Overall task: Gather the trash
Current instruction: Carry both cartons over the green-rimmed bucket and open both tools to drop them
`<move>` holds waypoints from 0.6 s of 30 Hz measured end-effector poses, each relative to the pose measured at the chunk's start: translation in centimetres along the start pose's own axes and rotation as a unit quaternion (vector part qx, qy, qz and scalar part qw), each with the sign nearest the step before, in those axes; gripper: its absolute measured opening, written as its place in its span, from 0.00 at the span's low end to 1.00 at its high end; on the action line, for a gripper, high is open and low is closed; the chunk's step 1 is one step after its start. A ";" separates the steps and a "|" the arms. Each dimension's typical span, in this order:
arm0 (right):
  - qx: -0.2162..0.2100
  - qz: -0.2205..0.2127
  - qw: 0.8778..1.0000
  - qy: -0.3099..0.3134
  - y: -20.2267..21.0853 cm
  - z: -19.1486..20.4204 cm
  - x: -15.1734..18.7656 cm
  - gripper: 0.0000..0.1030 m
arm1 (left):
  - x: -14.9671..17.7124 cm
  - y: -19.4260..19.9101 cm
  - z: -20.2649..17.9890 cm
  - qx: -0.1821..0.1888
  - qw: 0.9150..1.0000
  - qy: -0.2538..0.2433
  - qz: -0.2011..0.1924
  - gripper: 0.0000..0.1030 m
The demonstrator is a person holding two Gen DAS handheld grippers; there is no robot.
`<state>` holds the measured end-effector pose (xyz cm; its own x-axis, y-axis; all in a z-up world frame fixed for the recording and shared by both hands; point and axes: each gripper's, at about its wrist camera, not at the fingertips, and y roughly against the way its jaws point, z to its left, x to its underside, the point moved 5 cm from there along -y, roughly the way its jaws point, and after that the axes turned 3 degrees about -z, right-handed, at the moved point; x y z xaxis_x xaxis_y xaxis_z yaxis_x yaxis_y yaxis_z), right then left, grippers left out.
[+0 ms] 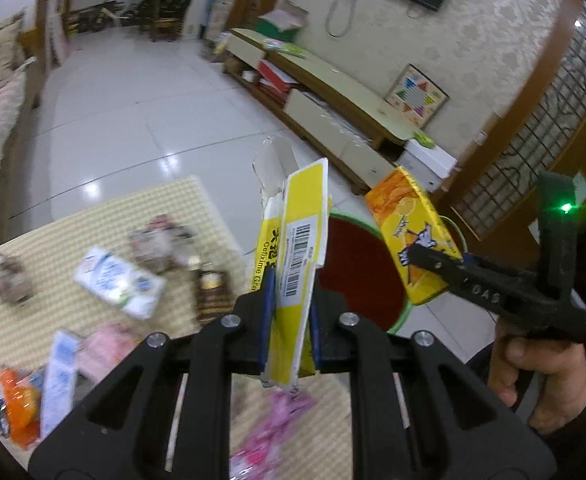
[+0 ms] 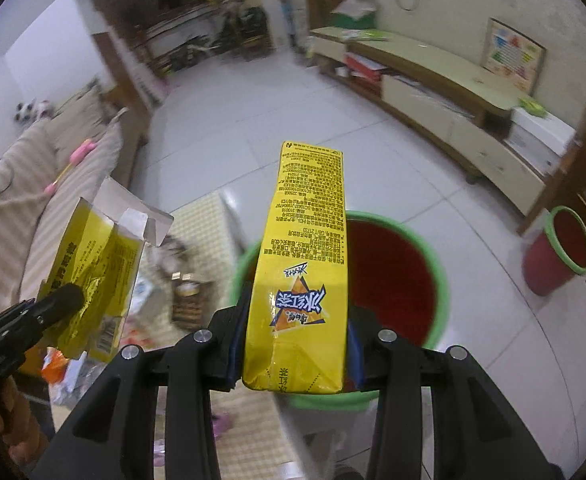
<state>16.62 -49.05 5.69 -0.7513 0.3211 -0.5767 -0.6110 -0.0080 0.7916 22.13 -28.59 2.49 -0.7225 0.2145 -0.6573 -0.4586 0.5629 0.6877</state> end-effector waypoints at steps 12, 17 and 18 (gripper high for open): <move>0.020 0.023 0.999 -0.025 -2.4 -4.4 0.9 0.37 | -0.5 -8.0 -5.4 0.022 0.998 -0.001 0.051 0.15; 0.026 0.026 0.999 -0.025 -2.9 -4.7 1.1 0.39 | -0.2 -9.7 -5.2 0.015 0.997 0.016 0.067 0.16; 0.027 0.029 0.999 -0.028 -3.1 -4.9 1.2 0.40 | -0.3 -9.9 -5.1 0.012 0.998 0.019 0.067 0.25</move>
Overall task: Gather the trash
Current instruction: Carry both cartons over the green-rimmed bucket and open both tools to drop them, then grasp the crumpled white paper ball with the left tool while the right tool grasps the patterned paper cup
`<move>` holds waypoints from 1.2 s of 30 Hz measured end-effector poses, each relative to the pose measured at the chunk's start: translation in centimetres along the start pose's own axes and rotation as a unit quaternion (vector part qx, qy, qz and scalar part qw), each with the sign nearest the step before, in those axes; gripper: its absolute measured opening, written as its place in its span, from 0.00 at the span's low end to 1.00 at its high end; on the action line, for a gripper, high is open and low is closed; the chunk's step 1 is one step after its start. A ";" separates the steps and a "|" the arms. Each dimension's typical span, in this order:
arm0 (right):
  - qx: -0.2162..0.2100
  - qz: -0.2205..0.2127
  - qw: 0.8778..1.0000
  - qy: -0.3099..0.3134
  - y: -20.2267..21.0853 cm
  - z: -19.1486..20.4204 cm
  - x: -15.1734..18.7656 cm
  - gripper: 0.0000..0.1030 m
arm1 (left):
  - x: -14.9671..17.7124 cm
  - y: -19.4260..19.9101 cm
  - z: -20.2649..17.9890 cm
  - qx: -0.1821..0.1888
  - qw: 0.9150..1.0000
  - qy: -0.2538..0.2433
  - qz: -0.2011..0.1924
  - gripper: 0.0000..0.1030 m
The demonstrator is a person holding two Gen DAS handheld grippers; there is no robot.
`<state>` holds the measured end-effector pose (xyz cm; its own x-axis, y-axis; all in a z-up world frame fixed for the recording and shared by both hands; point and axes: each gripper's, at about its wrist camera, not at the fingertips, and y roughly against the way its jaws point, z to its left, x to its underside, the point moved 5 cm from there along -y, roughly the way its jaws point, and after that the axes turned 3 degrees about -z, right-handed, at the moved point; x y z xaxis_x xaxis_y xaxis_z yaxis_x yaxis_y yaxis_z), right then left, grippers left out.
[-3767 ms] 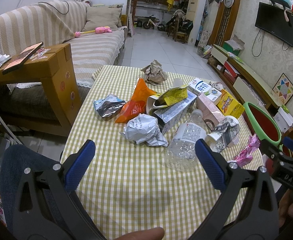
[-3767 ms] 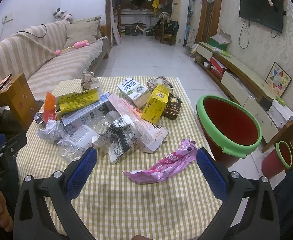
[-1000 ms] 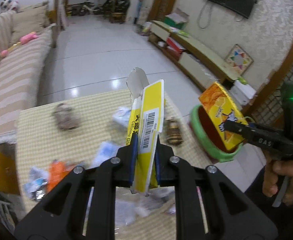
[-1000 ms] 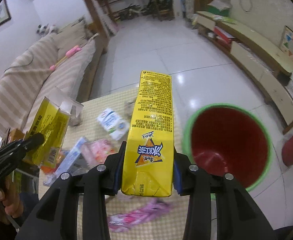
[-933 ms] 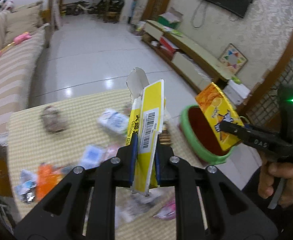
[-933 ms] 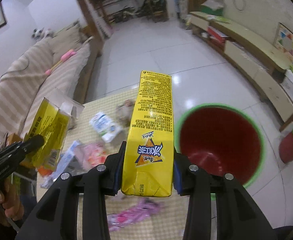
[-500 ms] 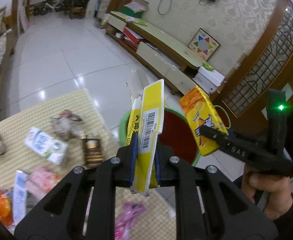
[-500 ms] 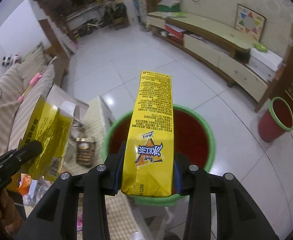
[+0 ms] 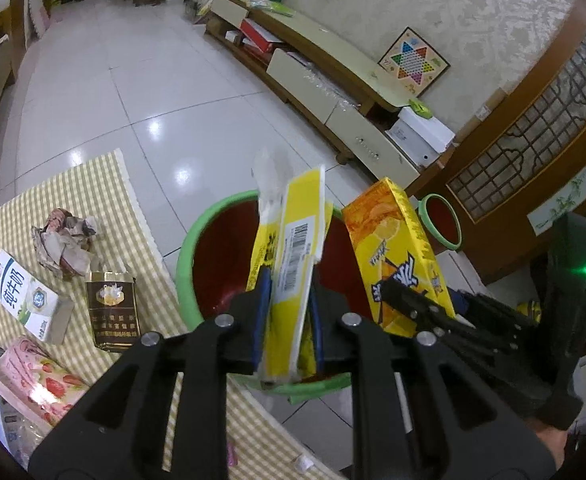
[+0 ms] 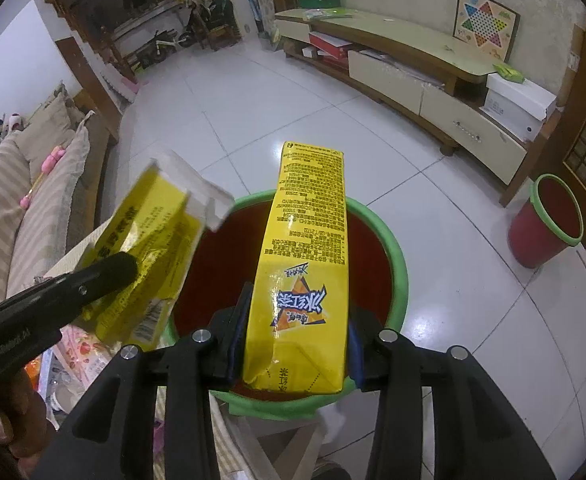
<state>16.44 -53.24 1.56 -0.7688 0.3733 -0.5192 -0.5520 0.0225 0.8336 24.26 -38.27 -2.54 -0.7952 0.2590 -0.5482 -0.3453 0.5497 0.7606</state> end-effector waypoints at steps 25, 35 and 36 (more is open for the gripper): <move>-0.025 -0.031 0.996 0.082 2.4 7.5 2.3 0.93 | 3.2 13.7 9.9 -0.125 0.985 0.054 -0.104 0.95; -0.078 -0.007 0.991 0.113 2.7 13.9 6.5 0.93 | 9.0 19.2 16.6 -0.197 0.968 0.117 -0.098 0.95; -0.080 -0.004 0.990 0.115 2.8 14.4 6.9 0.93 | 9.8 19.9 17.3 -0.199 0.968 0.120 -0.098 0.95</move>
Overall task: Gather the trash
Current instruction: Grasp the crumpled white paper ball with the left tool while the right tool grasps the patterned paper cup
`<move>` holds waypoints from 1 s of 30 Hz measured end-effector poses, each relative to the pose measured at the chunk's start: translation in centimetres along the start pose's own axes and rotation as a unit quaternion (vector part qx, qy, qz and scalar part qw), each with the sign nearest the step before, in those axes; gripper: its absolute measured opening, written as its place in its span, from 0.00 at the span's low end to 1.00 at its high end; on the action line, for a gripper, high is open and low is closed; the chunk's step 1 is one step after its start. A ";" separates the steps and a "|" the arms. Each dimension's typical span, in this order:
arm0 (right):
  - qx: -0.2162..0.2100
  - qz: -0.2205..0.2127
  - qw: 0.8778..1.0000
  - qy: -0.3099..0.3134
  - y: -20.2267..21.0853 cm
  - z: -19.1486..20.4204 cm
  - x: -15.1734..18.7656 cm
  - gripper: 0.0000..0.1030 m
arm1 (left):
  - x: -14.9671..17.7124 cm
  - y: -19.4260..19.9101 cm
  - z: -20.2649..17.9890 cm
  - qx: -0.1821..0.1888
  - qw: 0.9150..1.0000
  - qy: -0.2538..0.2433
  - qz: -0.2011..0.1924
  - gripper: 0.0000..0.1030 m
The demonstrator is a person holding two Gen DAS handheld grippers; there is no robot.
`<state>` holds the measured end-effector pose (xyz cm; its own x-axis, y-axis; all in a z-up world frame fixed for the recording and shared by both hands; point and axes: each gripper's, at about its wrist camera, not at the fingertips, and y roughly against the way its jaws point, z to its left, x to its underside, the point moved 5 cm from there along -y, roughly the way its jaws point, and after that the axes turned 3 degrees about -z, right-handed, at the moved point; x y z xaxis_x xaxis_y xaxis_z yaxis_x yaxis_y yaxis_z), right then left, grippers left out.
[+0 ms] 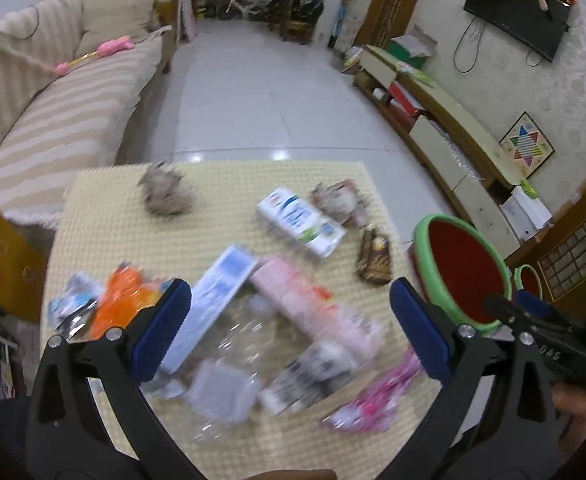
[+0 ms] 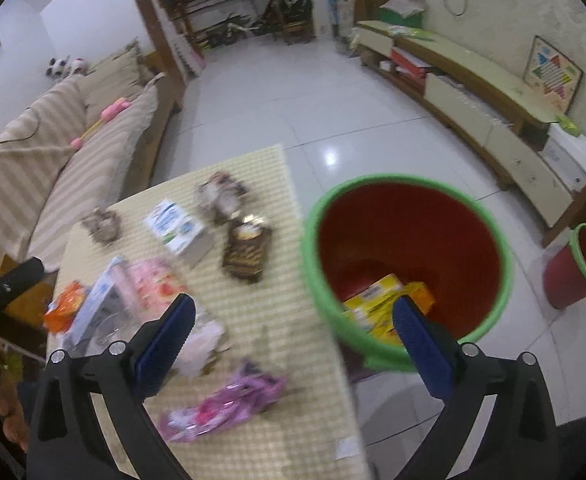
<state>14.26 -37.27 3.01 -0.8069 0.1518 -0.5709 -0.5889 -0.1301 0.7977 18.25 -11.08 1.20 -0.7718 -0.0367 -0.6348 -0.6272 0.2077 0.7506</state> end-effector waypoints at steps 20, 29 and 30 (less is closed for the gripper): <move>-0.054 0.036 0.986 0.155 -2.9 12.0 5.3 0.92 | 9.1 1.8 12.2 -0.034 0.997 0.062 0.044 0.95; -0.068 0.056 0.978 0.189 -4.8 14.8 6.9 0.89 | 10.1 -0.1 13.9 -0.039 0.993 0.089 0.073 0.95; -0.068 0.059 0.978 0.190 -5.1 14.9 7.0 0.88 | 10.3 -0.5 14.1 -0.037 0.991 0.097 0.080 0.95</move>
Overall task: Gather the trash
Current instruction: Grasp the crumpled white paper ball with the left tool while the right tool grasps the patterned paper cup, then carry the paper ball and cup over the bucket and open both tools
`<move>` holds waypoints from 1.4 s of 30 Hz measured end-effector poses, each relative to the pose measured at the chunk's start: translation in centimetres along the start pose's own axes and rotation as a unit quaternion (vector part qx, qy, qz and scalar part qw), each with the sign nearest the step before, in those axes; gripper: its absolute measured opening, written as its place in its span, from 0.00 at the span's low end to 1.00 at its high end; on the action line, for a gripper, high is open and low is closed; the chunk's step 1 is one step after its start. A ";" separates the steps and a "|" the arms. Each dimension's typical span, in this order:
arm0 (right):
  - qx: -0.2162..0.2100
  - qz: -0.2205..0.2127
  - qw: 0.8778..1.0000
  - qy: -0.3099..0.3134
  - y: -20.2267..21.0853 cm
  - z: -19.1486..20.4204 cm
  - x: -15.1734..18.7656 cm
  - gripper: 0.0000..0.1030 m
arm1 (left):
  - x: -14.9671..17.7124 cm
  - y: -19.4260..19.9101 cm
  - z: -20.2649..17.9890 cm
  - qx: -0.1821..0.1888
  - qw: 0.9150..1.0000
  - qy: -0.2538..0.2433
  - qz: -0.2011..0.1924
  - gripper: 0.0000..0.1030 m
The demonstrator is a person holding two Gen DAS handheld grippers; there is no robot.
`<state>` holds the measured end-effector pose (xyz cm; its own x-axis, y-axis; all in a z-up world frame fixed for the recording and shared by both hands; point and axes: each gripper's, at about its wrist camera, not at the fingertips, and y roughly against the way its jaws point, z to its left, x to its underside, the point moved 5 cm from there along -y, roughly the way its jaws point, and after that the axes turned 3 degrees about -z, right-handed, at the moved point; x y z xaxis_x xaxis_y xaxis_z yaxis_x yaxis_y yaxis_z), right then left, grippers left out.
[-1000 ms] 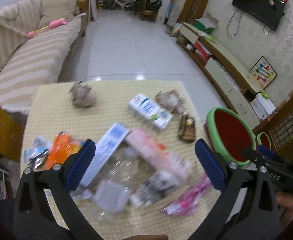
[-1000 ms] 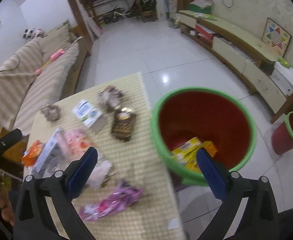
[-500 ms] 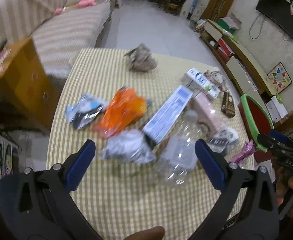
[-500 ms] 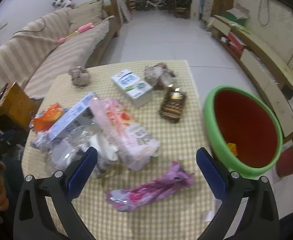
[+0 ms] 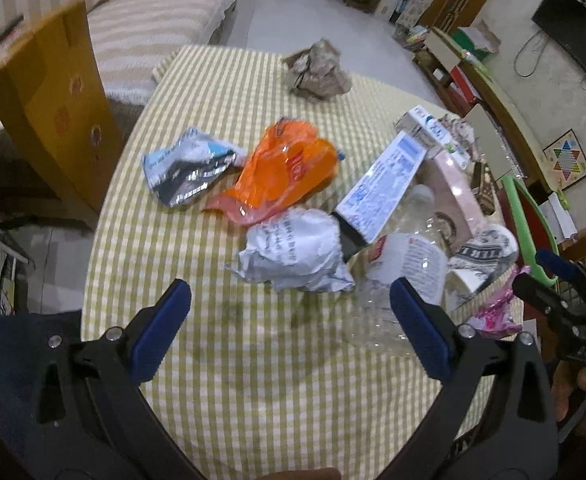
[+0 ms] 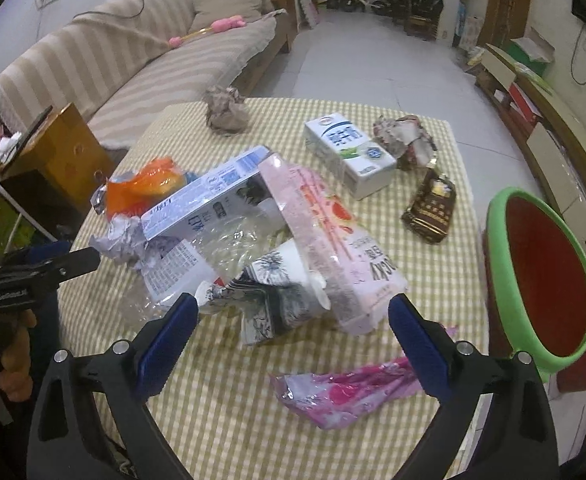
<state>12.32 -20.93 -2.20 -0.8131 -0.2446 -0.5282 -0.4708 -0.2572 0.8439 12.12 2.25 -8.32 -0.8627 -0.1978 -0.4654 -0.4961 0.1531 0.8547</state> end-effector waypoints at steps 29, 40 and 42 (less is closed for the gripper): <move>-0.023 0.012 1.000 0.004 -1.4 0.2 -0.1 0.30 | -0.1 -1.8 -0.3 0.042 0.999 0.030 0.006 0.47; -0.054 -0.018 0.998 -0.013 1.6 0.5 -1.1 0.30 | -0.4 2.7 -0.6 0.035 0.999 0.020 -0.033 0.47; -0.061 -0.021 0.998 -0.016 2.1 0.5 -1.3 0.30 | -0.6 3.4 -0.8 0.037 0.998 0.018 -0.037 0.47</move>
<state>12.16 -20.65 0.32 -0.8045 -0.2019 -0.5586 -0.4615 -0.3797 0.8018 11.06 2.12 -4.99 -0.8195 -0.2463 -0.5175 -0.5661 0.2070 0.7979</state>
